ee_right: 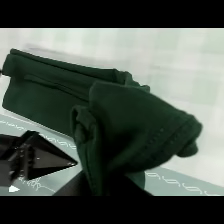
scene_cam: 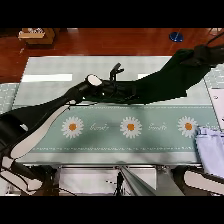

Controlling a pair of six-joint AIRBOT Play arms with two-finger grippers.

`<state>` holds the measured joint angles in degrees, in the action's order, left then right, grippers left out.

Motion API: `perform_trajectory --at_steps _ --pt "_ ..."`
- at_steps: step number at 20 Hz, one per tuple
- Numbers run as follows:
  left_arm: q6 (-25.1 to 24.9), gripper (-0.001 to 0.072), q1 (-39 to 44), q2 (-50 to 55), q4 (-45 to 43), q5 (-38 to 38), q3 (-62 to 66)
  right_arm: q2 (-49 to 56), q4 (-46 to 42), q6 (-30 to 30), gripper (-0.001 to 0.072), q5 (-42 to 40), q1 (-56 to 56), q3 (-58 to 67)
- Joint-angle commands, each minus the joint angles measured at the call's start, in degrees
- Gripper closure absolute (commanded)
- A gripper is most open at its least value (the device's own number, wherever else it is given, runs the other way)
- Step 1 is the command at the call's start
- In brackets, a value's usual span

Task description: Fold the shirts.

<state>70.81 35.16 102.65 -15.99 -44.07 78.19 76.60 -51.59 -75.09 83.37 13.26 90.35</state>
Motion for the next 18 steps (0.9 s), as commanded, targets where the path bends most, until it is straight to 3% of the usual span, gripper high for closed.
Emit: perform_trajectory --at_steps 1,4,10,15,18 --pt "0.0 0.0689 1.3 3.0 6.5 3.5 0.1 -3.5 0.0 -1.2 0.068 0.8 -0.3 0.0" --pt "0.0 0.0688 1.6 5.1 12.2 6.6 0.4 -4.7 0.0 -1.2 0.068 1.5 -0.3 0.0" --pt "0.4 0.069 4.4 10.4 12.1 6.6 8.9 -4.7 0.1 -1.2 0.068 2.4 -0.3 0.0" --pt "4.9 0.0691 8.2 13.7 12.2 6.1 9.4 -4.7 0.3 -1.1 0.068 1.9 -0.3 0.0" --pt "4.3 0.0691 7.0 12.6 12.2 3.8 9.4 -4.7 -0.5 -0.9 0.068 1.9 -0.2 0.0"
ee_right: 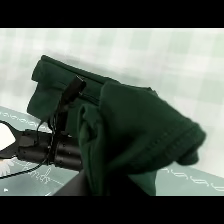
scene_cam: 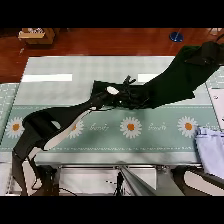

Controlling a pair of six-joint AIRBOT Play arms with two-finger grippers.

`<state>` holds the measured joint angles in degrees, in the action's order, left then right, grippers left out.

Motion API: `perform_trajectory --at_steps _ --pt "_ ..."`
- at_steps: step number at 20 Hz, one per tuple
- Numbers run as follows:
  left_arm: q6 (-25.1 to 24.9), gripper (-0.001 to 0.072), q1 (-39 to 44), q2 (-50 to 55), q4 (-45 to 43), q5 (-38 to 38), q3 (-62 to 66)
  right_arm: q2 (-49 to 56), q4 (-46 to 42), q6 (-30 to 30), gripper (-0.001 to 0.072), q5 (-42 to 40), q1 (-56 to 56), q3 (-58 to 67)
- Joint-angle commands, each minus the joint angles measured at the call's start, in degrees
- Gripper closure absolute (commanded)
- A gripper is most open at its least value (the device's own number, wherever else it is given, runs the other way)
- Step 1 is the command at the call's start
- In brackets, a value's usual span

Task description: Fold the shirts.

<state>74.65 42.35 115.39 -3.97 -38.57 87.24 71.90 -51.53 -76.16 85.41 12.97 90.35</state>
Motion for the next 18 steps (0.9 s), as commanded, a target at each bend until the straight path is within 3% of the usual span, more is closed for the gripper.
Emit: perform_trajectory --at_steps 1,5,10,14,18 --pt "-2.2 0.0691 -1.7 -1.7 0.1 -4.3 0.3 0.0 -1.7 0.1 0.068 -0.1 0.1 0.0" --pt "-12.6 0.0693 -10.9 -13.7 -3.8 -14.6 0.3 0.0 -7.7 -2.7 0.068 -2.2 -2.8 0.0" --pt "-12.7 0.0691 -27.7 -33.6 -21.2 -27.7 0.3 3.0 -16.9 -9.4 0.068 -10.1 -13.0 0.0" --pt "-12.7 0.069 -42.9 -45.3 -29.6 -40.2 0.3 10.2 -19.1 -14.4 0.068 -14.9 -20.7 0.0" --pt "-12.7 0.069 -54.1 -51.7 -34.3 -46.3 0.2 18.1 -18.9 -19.9 0.068 -22.7 -28.5 0.0"
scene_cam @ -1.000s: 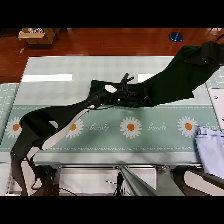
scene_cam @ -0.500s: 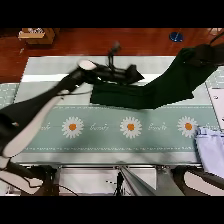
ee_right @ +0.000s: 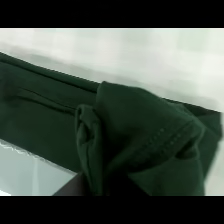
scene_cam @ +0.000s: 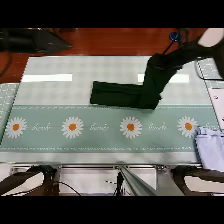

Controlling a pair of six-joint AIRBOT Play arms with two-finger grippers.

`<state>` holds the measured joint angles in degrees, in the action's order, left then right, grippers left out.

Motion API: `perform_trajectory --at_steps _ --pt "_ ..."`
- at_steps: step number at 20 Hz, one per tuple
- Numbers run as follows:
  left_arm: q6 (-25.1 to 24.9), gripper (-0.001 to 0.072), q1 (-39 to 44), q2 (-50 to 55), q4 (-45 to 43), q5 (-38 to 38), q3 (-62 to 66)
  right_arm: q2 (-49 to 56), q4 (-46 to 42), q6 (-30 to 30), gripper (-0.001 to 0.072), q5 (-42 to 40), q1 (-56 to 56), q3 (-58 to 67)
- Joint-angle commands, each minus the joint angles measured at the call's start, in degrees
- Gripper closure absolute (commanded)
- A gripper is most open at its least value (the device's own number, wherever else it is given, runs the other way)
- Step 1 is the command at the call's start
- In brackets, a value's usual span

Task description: Fold the shirts.

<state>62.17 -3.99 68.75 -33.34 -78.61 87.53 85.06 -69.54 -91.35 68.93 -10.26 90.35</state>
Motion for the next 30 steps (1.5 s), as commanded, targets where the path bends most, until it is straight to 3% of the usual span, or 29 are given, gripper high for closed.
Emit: perform_trajectory --at_steps 1,5,9,10,12,14,18,19,21,22,23,24,30 --pt "-0.2 0.069 -9.4 -6.1 -4.9 -6.4 -0.5 6.5 -0.8 -6.2 0.068 -8.5 -7.2 0.0" --pt "-0.2 0.069 -10.1 -7.0 -4.9 -6.6 -4.0 11.1 2.4 -8.9 0.0672 -16.9 -14.0 0.0" --pt "-1.6 0.0689 -8.2 -6.9 -4.8 -6.5 -11.3 12.9 10.2 -8.0 0.024 -22.9 -18.6 0.0" --pt "-2.1 0.069 -7.5 -6.9 -4.8 -6.3 -13.5 12.7 12.3 -6.4 0.02 -23.7 -19.1 0.0" --pt "-2.6 0.069 -6.4 -6.9 -4.8 -5.4 -17.3 11.7 15.7 -1.4 0.0191 -21.7 -19.1 0.0" --pt "-3.0 0.0689 -6.0 -6.8 -4.8 -3.5 -20.4 9.2 13.0 0.7 0.0192 -15.3 -17.4 0.0" --pt "-3.0 0.0684 -6.1 -6.4 -4.9 -0.9 -24.3 2.3 -7.7 0.4 0.0193 1.4 -9.7 0.0" --pt "-3.0 0.066 -6.1 -6.2 -4.9 -0.9 -24.7 0.9 -13.6 0.3 0.0193 4.9 -7.1 0.0" --pt "-3.0 0.0485 -6.0 -5.4 -6.0 -1.0 -24.9 0.0 -22.8 1.0 0.02 10.5 -1.0 0.0" --pt "-3.0 0.0398 -6.0 -5.0 -6.8 -0.9 -24.9 0.4 -23.3 2.4 0.0198 12.7 2.4 0.0" --pt "-3.0 0.0353 -6.0 -4.5 -7.6 -0.9 -24.9 1.2 -21.4 2.7 0.0177 14.0 5.2 0.0" --pt "-3.0 0.0352 -6.0 -4.0 -8.4 -0.9 -24.9 2.4 -17.3 2.7 0.0128 14.7 8.1 0.0" --pt "-0.8 0.0365 -6.0 -3.8 -9.6 -1.6 -24.9 12.6 4.7 6.0 0.0127 14.6 16.3 0.0"
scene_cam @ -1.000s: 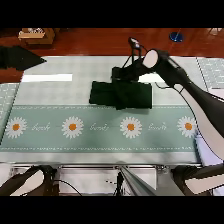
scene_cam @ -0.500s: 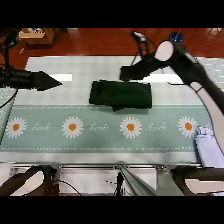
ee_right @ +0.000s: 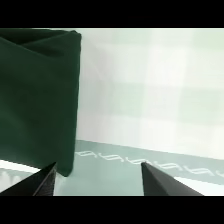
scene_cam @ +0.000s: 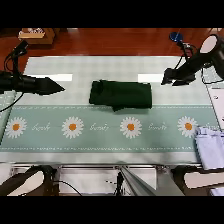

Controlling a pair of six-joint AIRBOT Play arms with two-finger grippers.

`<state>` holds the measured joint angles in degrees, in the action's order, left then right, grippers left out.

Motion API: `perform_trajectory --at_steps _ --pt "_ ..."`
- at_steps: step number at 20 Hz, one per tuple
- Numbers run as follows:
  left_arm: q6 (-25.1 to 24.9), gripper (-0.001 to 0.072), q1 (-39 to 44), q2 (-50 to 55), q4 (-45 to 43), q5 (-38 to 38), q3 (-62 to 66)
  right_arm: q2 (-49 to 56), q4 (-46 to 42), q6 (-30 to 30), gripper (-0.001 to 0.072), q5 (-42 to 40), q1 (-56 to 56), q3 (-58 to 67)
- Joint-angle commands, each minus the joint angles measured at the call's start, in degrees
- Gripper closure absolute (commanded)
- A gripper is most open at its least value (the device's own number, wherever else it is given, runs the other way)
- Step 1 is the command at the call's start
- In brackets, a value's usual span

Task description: Fold the shirts.

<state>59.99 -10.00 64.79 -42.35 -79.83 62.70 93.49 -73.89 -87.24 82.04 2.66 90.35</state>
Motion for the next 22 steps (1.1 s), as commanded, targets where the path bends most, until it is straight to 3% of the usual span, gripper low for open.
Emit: perform_trajectory --at_steps 1,8,11,12,13,14,15,18,22 --pt "1.8 0.0365 0.0 0.2 -0.6 -0.3 0.0 6.1 10.5 2.1 0.0128 1.5 3.3 0.0" --pt "4.2 0.0365 0.0 0.2 -0.6 -0.8 0.0 14.5 16.9 5.5 0.013 1.2 1.8 -1.4" --pt "5.0 0.0365 0.0 0.2 -0.6 -1.9 0.0 15.1 18.8 7.2 0.0145 -2.8 0.0 -4.1" --pt "5.7 0.0365 0.0 0.2 -0.6 -1.9 0.0 15.3 19.0 7.1 0.0194 -4.5 -1.0 -4.3" --pt "5.7 0.0365 0.0 0.2 -0.6 -1.9 0.0 15.3 19.0 7.0 0.0307 -6.1 -2.1 -4.3" --pt "5.7 0.0365 0.0 0.2 -0.6 -1.9 0.0 15.3 19.5 7.0 0.0459 -6.9 -2.9 -4.3" --pt "5.7 0.0365 0.0 0.2 -0.6 -1.9 0.0 15.3 19.9 7.0 0.0658 -7.0 -3.4 -4.3" --pt "5.7 0.0365 0.0 0.2 -0.6 -1.9 0.0 13.4 21.1 8.6 0.068 -1.7 -3.1 -4.3" --pt "5.7 0.0365 0.0 0.2 -0.6 -1.9 0.0 0.8 17.3 8.3 0.068 3.3 -0.3 -4.3"
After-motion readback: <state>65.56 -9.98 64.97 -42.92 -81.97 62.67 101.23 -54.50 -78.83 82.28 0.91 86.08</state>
